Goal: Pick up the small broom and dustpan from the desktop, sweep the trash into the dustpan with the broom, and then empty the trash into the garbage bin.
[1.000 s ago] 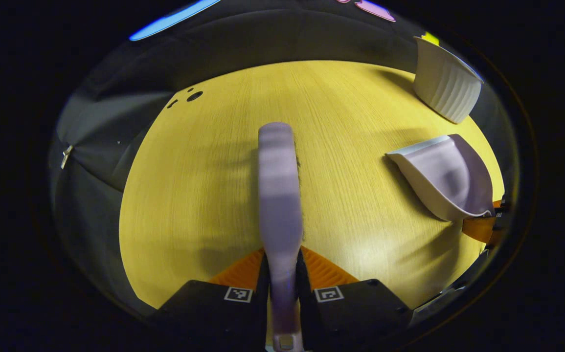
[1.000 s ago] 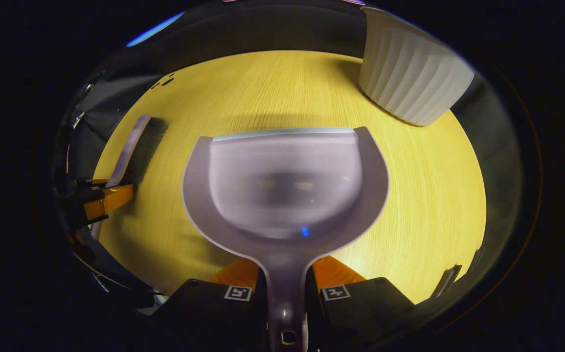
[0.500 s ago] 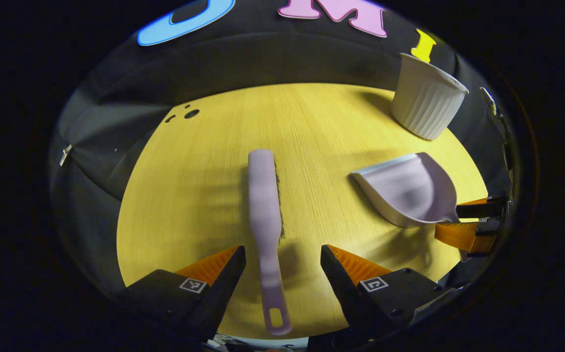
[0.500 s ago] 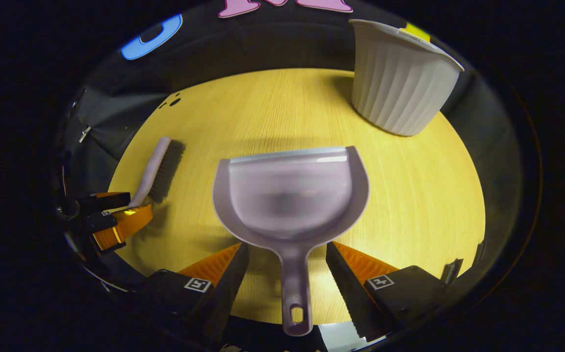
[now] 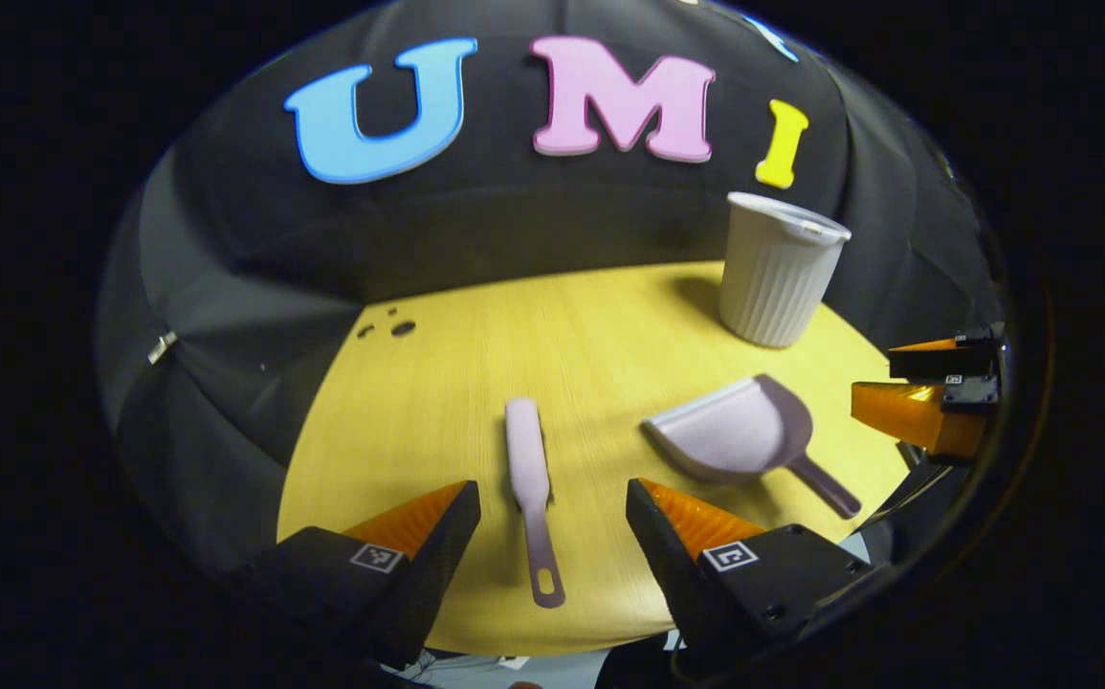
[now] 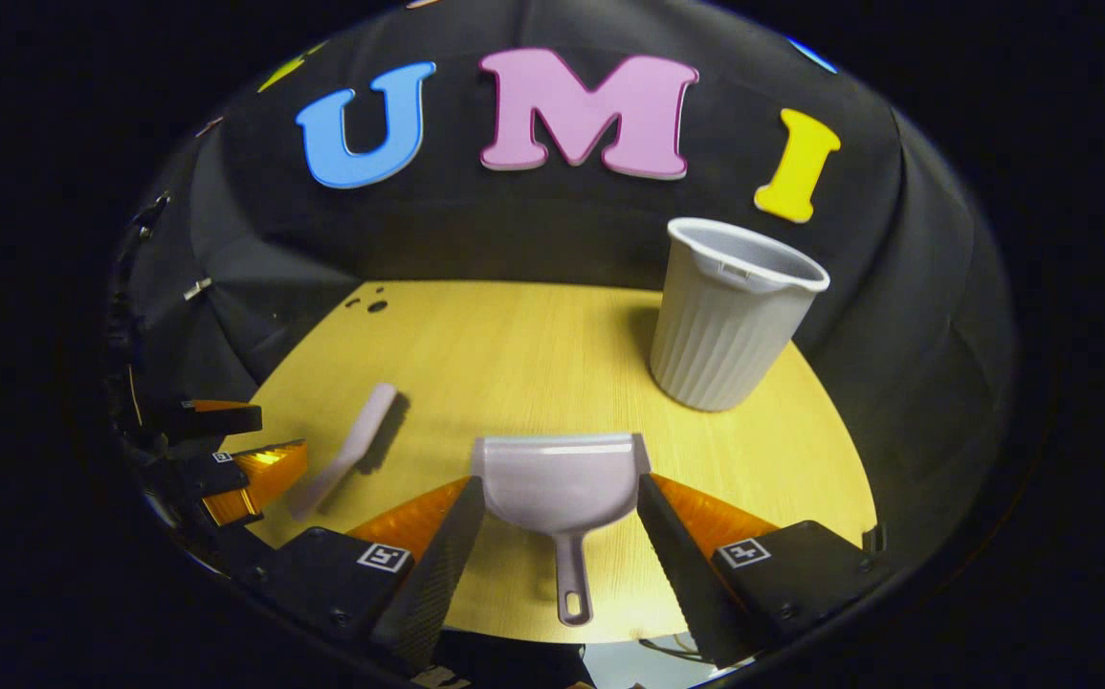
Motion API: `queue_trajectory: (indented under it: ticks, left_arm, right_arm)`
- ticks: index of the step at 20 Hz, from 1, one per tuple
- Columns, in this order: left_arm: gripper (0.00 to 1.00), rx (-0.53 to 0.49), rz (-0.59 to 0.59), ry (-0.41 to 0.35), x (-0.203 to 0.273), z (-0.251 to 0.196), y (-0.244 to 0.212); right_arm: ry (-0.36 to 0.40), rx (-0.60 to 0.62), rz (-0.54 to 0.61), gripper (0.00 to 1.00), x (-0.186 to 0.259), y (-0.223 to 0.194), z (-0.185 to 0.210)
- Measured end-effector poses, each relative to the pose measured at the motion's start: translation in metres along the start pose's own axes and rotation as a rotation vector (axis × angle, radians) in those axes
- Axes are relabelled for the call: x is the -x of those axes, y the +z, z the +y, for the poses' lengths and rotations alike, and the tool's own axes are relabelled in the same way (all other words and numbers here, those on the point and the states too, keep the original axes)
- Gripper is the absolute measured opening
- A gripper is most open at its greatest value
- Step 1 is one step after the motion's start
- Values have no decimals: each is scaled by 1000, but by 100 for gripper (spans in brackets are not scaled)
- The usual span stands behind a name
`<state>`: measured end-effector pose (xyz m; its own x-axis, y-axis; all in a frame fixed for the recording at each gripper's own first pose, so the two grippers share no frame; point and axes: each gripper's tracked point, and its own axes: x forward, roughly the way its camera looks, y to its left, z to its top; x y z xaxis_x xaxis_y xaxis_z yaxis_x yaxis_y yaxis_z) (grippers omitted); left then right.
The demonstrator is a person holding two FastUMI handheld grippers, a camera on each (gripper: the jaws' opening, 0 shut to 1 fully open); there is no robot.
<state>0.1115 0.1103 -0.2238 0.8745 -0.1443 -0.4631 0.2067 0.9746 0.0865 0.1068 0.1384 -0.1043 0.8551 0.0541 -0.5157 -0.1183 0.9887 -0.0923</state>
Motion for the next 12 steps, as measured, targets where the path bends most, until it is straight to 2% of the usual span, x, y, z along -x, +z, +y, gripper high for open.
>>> queue_trajectory:
  ticks: [5, 8, 12]
  left_arm:
    - [98, -26, -268, -22, 56, -12, 61]
    - [97, 1, -393, -53, 84, -21, 86]
    - [97, 15, -491, -75, 102, -23, 104]
  right_arm:
    - [-18, 60, -240, 99, 45, 50, 11]
    - [-7, 33, -307, 98, 64, 61, 17]
    - [-29, -56, -369, 98, 78, 69, 14]
